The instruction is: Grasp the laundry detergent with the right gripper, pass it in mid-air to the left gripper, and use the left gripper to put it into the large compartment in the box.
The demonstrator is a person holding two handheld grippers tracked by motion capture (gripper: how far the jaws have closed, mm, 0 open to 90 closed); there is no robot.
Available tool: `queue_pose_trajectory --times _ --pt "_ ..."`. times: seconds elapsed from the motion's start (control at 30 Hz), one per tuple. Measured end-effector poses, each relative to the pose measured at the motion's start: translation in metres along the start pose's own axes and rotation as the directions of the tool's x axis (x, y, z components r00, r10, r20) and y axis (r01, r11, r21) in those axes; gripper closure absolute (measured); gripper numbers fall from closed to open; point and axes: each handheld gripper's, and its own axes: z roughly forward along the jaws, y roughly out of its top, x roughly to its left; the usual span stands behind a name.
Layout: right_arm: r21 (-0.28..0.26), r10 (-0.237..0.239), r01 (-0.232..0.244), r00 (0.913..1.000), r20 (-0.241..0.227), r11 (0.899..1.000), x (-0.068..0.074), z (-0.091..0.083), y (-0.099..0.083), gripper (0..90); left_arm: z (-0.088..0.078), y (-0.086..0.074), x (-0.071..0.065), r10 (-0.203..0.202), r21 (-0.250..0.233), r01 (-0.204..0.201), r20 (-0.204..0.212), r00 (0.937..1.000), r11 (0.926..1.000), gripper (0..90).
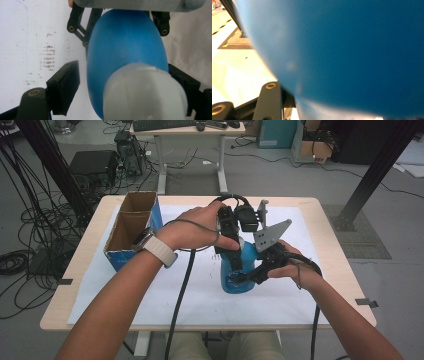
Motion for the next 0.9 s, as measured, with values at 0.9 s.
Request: queue_pose_trajectory --times 0.9 --pt "0.007 0.009 -0.009 0.9999 -0.006 1.0 0.0002 0.0029 -0.0017 43.0 0.0006 0.0015 -0.0012 0.052 0.031 -0.052 0.004 0.9986 0.9982 37.5"
